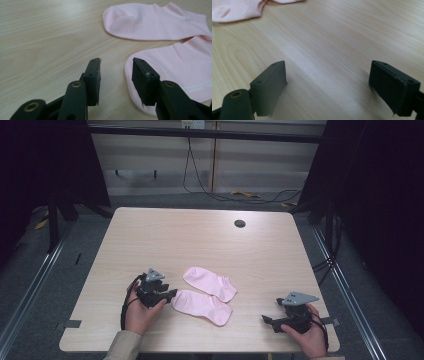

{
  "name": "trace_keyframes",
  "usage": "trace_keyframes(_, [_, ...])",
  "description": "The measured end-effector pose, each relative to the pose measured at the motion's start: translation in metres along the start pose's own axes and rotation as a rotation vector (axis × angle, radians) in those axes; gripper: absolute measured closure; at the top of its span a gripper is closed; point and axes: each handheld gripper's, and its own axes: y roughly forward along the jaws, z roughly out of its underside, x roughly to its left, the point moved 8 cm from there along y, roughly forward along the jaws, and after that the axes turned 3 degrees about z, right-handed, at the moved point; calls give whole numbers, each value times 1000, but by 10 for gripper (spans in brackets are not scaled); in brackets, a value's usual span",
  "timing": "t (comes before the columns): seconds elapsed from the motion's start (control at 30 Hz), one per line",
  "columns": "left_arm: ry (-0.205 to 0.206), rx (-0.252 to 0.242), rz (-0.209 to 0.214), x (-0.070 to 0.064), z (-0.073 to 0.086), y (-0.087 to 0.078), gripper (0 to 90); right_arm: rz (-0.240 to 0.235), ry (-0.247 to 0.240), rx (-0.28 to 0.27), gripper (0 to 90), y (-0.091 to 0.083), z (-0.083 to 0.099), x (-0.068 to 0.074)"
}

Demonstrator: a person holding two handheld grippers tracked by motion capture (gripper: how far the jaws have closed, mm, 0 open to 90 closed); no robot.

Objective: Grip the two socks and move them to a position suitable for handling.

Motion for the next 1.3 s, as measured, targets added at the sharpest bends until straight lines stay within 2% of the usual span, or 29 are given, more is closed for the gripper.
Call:
trace_keyframes(0.1, [-12, -7, 23, 0, 2, 0, 609, 2, -27, -22, 173, 2, -9, 10])
trace_keyframes(0.13, [-9, -6, 29, -2, 3, 0, 614, -21, -31, -56, 266, 3, -21, 23])
trace_keyframes(0.2, [-7, -5, 28, -4, 3, 0, 628, -67, -18, -87, 359, 6, -31, 35])
trace_keyframes(0.23, [-1, -1, 29, -4, 4, 0, 628, -67, -18, -87, 359, 6, -31, 35])
trace_keyframes(0.3, [16, 2, 26, -4, 5, -3, 635, -85, -19, -95, 413, 14, -43, 49])
trace_keyframes(0.37, [16, 4, 30, -4, 6, -3, 635, -91, -20, -97, 416, 18, -46, 53])
trace_keyframes(0.43, [30, 12, 17, -3, 9, -4, 635, -107, -41, -101, 425, 27, -55, 65])
trace_keyframes(0.47, [30, 12, 17, -3, 9, -4, 638, -107, -41, -101, 425, 27, -55, 65])
trace_keyframes(0.5, [35, 10, 18, -2, 10, -5, 638, -109, -57, -108, 437, 32, -61, 72])
trace_keyframes(0.6, [28, 12, 21, -3, 10, -4, 639, -109, -60, -119, 456, 34, -66, 75])
trace_keyframes(0.63, [23, 18, 17, -3, 11, -3, 633, -120, -65, -137, 508, 35, -71, 79])
trace_keyframes(0.67, [23, 18, 17, -3, 11, -3, 630, -120, -65, -137, 508, 35, -71, 79])
trace_keyframes(0.73, [23, 25, 12, -3, 13, -1, 628, -138, -77, -125, 583, 39, -73, 84])
trace_keyframes(0.83, [46, 32, 8, -4, 13, -1, 627, -107, -116, -81, 629, 46, -68, 84])
trace_keyframes(0.97, [46, 36, 12, -6, 14, 1, 630, -91, -144, -69, 653, 49, -65, 83])
trace_keyframes(1.0, [52, 47, 1, -5, 15, 1, 631, -90, -147, -67, 660, 50, -65, 83])
trace_keyframes(1.1, [58, 52, -4, -5, 16, 1, 625, -96, -166, -52, 693, 51, -62, 86])
trace_keyframes(1.17, [73, 57, -13, -5, 18, -1, 625, -115, -197, -38, 718, 50, -60, 94])
trace_keyframes(1.3, [70, 62, -16, -6, 19, -3, 618, -148, -193, -21, 716, 47, -59, 103])
